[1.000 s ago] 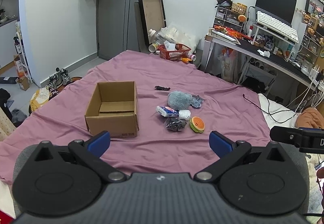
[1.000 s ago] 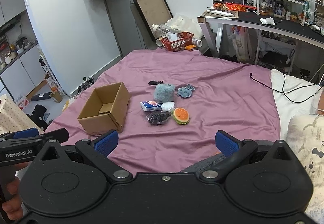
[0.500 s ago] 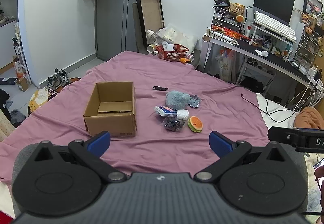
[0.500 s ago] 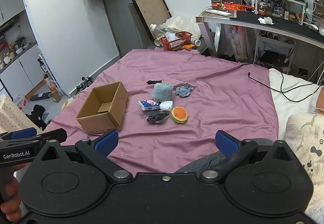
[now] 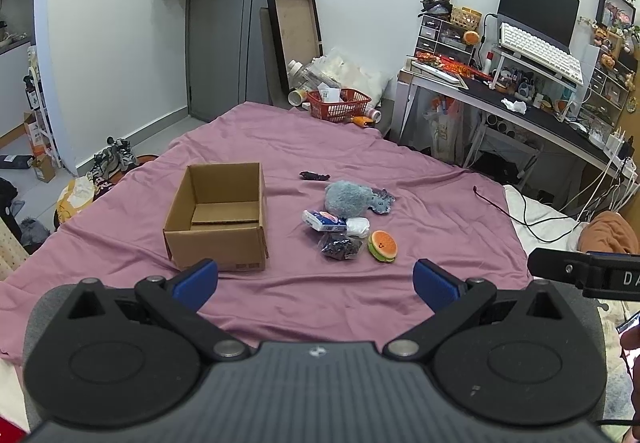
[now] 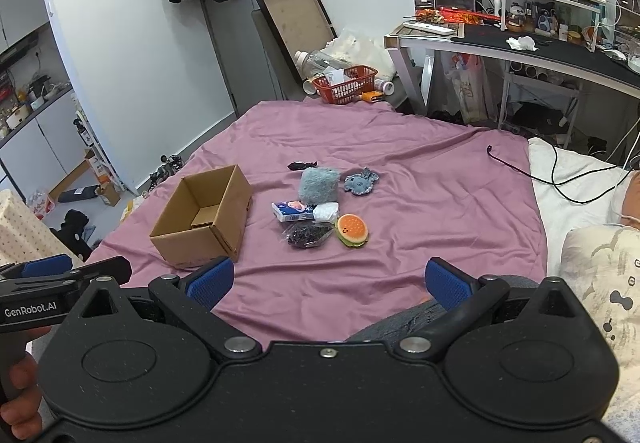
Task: Organize soft objects
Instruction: 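Move both tools toward the pile of soft items beside the box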
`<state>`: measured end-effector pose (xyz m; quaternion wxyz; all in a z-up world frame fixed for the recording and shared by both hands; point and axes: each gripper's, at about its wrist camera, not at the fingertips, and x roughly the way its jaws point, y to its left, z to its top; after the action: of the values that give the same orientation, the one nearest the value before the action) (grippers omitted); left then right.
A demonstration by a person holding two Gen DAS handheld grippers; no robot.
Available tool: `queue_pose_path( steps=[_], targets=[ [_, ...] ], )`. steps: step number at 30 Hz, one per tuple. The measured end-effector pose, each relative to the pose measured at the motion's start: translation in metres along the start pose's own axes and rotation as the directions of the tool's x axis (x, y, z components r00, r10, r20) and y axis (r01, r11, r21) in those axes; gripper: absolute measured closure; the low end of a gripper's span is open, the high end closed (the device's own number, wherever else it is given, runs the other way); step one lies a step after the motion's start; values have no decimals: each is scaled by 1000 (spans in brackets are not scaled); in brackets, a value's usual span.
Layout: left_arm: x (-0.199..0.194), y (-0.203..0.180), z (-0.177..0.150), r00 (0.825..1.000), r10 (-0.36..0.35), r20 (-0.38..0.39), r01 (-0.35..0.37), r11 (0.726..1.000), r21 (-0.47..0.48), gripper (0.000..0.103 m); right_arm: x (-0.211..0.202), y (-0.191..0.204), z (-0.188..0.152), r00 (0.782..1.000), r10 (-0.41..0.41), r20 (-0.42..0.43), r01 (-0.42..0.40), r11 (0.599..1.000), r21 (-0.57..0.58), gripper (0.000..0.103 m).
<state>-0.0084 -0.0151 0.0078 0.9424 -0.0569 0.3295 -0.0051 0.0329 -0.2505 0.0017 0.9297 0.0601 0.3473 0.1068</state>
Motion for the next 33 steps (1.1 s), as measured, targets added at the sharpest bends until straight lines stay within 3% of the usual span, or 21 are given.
queue_pose_path(
  steps=[17, 33],
  targets=[
    [13, -4, 6, 1000, -4, 22, 5, 998, -67, 0, 18, -14, 5, 1000, -1, -13, 2, 1000, 16, 0],
    [62, -13, 19, 1000, -8, -4, 8, 998, -66, 0, 71, -42, 14, 997, 40, -60, -38, 999, 30, 0]
  ],
)
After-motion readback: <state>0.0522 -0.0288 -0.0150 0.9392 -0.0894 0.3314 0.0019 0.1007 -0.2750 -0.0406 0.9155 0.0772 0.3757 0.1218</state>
